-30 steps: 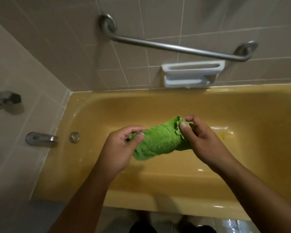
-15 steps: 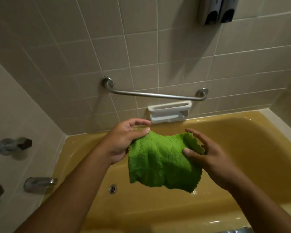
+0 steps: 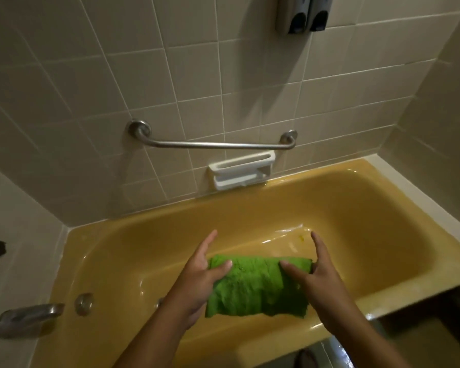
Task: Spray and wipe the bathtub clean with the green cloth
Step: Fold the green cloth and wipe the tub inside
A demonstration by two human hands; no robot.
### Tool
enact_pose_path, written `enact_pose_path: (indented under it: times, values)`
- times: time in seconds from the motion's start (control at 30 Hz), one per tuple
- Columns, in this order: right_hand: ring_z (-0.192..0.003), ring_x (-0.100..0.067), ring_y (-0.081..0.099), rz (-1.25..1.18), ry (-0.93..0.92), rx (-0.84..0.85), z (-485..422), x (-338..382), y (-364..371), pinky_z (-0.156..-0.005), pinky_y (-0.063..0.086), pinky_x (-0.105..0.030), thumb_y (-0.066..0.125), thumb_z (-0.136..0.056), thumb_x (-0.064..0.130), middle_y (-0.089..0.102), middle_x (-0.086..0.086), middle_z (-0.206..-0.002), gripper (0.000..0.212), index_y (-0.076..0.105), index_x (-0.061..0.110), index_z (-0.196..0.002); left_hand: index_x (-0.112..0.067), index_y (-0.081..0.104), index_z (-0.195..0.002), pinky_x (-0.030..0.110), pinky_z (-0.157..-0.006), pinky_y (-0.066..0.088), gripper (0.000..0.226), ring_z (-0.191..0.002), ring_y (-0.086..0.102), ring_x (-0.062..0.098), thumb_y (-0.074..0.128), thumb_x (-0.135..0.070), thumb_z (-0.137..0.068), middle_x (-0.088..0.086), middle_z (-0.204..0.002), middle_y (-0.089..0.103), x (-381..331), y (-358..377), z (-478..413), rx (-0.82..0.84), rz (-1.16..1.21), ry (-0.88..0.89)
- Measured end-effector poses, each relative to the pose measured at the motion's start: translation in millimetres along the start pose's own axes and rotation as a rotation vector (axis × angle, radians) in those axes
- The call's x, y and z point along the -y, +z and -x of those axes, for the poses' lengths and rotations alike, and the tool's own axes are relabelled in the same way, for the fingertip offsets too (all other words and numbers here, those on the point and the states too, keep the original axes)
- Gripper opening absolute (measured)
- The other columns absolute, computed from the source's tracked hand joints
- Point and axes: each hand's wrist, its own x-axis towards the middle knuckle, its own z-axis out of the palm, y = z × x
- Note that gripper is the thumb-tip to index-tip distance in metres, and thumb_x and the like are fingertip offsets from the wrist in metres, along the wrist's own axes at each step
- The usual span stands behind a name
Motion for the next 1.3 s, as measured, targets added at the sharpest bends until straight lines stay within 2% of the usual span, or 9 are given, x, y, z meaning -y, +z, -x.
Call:
enact_pose_path:
  times: [0.17,0.37,0.63,0.73,0.83,0.93,1.07,1.2,1.3]
  values:
    - [-0.091,-0.024,0.071,0.229,-0.186,-0.145,-3,2,4,-0.076,0.063,-0.053,0.08,-0.087,0.038,0.07,-0.007,-0.103,0.061,0.048,0.058,-0.134,-0.059,0.055,-0.137,0.051,-0.114,0.046,0.057,-0.142,0.051,0.023,0.071,-0.021,-0.098,-0.006,-0.162,0.043,-7,-19,-3,0.103,-0.158,0.05]
    - [-0.112,-0.013,0.055,0.629,-0.252,0.114,-13,7,11,-0.093,0.046,-0.024,0.08,-0.09,0.015,0.052,0.006,-0.123,0.063,0.05,0.034,-0.142,-0.05,0.047,-0.149,0.028,-0.101,0.044,0.049,-0.139,0.05,0.015,0.061,-0.042,-0.103,-0.015,-0.156,0.048,-22,-33,3,0.033,-0.847,0.193]
    - [-0.105,-0.023,0.046,1.156,-0.588,-0.015,-30,25,0,-0.076,0.036,-0.028,0.077,-0.088,0.038,0.051,0.0,-0.11,0.026,0.072,0.024,-0.109,-0.033,0.062,-0.089,0.036,-0.065,0.051,0.018,-0.066,0.061,0.006,0.063,-0.047,-0.1,-0.01,-0.073,0.068,-12,-53,4,-0.16,-1.127,0.26]
    - [-0.131,-0.024,0.034,1.264,-0.769,0.059,-29,46,-7,-0.097,0.037,-0.044,0.063,-0.084,0.057,0.048,0.004,-0.141,0.034,0.071,0.034,-0.108,-0.034,0.066,-0.099,0.033,-0.073,0.052,0.017,-0.088,0.066,0.011,0.063,-0.051,-0.099,-0.015,-0.096,0.071,-19,-59,8,-0.143,-1.176,0.226]
    - [-0.124,-0.01,0.047,1.262,-0.783,0.352,-28,74,-4,-0.106,0.037,-0.04,0.053,-0.089,0.063,0.06,0.02,-0.122,0.039,0.067,0.037,-0.116,-0.052,0.033,-0.154,0.031,-0.113,0.04,0.077,-0.136,0.039,-0.001,0.072,-0.062,-0.088,-0.03,-0.153,0.034,-43,-44,15,0.065,-1.053,0.26]
    - [-0.09,-0.002,0.061,1.113,-0.785,0.53,-24,96,4,-0.08,0.055,-0.032,0.064,-0.092,0.053,0.064,0.021,-0.098,0.029,0.068,0.032,-0.111,-0.064,0.007,-0.156,0.03,-0.115,0.035,0.106,-0.142,0.032,-0.001,0.081,-0.059,-0.08,-0.027,-0.163,0.025,-67,-2,11,0.361,-0.924,0.309]
    - [-0.091,-0.016,0.072,0.631,-0.534,0.524,-14,119,-5,-0.068,0.063,-0.035,0.07,-0.087,0.049,0.073,0.002,-0.1,0.034,0.063,0.033,-0.117,-0.054,0.039,-0.148,0.042,-0.095,0.06,0.073,-0.112,0.066,0.007,0.08,-0.043,-0.089,-0.013,-0.13,0.067,-69,20,-1,0.449,-0.716,0.333]
    - [-0.1,-0.039,0.07,-0.118,-0.151,0.32,-14,98,-8,-0.087,0.055,-0.054,0.052,-0.098,0.053,0.069,-0.029,-0.118,0.042,0.061,0.03,-0.131,-0.057,0.046,-0.141,0.046,-0.095,0.06,0.068,-0.119,0.069,0.015,0.081,-0.034,-0.088,-0.012,-0.134,0.068,-57,27,4,0.318,-0.204,0.319]
    - [-0.115,-0.032,0.07,-0.171,-0.017,0.388,-4,58,7,-0.105,0.048,-0.053,0.03,-0.104,0.062,0.074,-0.017,-0.121,0.053,0.051,0.032,-0.142,-0.056,0.039,-0.147,0.053,-0.094,0.06,0.067,-0.119,0.07,0.022,0.075,-0.035,-0.094,-0.008,-0.139,0.065,-40,29,-3,0.189,-0.048,0.236]
